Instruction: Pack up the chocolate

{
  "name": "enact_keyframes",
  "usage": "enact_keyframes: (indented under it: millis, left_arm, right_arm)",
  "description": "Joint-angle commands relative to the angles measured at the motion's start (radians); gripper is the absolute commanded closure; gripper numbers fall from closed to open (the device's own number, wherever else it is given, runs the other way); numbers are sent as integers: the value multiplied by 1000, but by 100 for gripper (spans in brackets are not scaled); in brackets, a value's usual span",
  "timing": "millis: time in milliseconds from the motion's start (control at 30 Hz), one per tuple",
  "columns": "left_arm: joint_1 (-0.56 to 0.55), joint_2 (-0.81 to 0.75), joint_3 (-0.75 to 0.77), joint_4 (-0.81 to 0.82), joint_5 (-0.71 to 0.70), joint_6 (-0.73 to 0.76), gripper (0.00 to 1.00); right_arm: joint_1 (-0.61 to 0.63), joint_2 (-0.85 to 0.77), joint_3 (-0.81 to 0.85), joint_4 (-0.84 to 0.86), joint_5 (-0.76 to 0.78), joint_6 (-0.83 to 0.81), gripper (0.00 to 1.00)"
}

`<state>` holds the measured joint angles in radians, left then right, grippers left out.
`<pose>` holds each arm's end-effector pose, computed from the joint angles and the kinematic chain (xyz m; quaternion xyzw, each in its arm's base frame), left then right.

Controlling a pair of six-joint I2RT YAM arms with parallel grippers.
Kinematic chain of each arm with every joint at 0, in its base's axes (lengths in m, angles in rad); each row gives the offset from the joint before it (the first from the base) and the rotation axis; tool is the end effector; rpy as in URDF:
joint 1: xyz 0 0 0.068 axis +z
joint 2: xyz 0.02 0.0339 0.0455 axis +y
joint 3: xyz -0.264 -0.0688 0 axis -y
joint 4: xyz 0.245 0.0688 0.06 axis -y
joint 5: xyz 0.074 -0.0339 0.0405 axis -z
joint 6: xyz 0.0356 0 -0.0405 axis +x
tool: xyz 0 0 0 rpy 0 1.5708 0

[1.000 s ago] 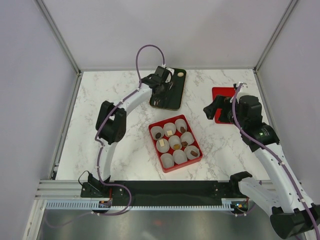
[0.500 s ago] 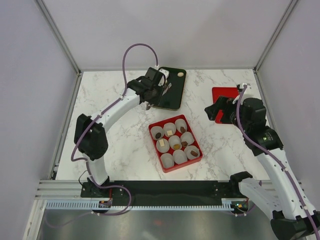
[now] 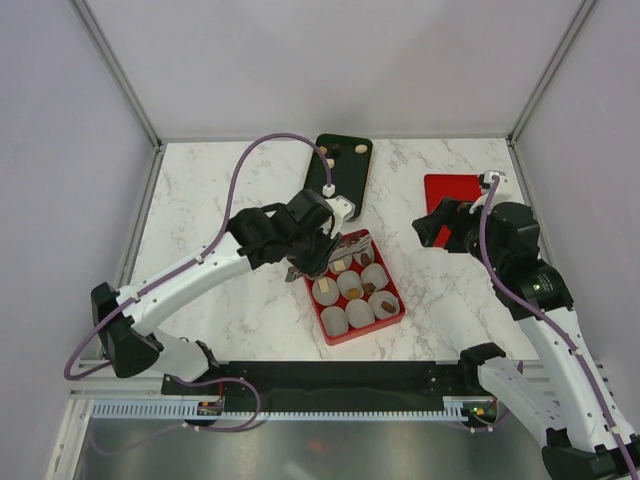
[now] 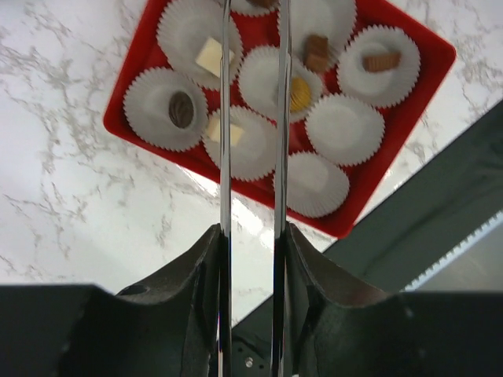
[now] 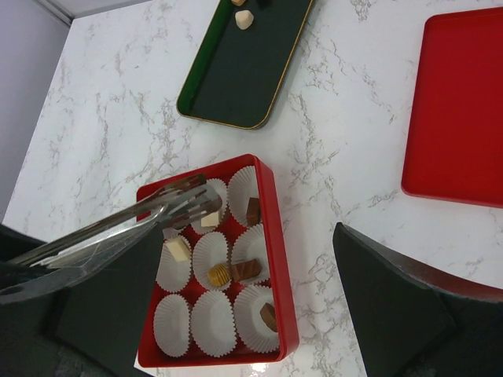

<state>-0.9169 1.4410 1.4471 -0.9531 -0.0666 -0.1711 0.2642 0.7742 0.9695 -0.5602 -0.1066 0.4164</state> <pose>0.1810 -0.2323 0.3479 0.3370 0.8896 -0.1316 0.2788 0.1555 0.0460 0.3654 0.0324 0.8224 0.2304 0.5191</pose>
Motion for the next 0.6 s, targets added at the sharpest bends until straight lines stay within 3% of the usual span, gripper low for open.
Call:
enact_keyframes:
  millis: [0, 233, 567]
  left_arm:
    - [-37, -74, -43, -49, 44, -71, 62]
    - [-97, -140, -137, -53, 131, -93, 63]
    - [-151, -186, -152, -61, 136, -103, 63]
  right_arm:
    - [-2, -4, 6, -17, 16, -27, 2]
    - [-2, -4, 1, -20, 30, -22, 2]
    - [-3, -3, 1, -24, 42, -21, 2]
